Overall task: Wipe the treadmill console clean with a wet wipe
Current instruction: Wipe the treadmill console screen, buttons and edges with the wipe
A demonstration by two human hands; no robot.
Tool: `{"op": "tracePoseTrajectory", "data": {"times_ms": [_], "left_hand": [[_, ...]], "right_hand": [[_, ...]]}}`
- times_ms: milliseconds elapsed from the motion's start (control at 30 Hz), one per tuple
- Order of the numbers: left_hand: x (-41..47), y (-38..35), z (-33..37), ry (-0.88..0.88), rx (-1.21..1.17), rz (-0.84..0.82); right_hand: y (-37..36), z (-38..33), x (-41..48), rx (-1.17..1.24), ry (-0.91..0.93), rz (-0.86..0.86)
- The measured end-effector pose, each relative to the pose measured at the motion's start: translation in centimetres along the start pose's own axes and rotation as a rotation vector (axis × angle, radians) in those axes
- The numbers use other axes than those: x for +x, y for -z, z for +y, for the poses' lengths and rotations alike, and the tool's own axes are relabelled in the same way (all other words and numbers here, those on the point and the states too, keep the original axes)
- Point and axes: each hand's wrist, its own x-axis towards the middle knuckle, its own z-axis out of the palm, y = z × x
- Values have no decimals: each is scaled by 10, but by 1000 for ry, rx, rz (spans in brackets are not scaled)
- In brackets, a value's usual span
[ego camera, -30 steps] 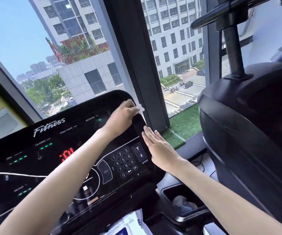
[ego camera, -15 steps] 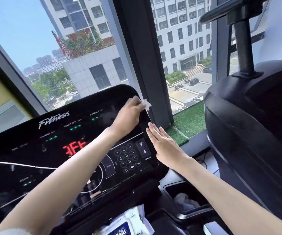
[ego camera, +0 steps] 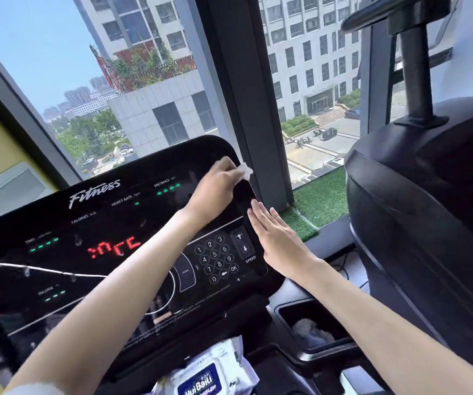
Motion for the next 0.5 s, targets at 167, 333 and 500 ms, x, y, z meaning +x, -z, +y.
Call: {"op": "tracePoseTrajectory", "data": {"times_ms": [167,333,500], "left_hand": [[-10,-21,12,-29,30,1],[10,5,-2,31,50,12],[-14,-13,11,-56,44,-16]], "right_hand": [[4,1,0,-27,-1,-37],[-5,0,-22,-59,28,5],[-24,-1,-58,-6,-28,-39]]}}
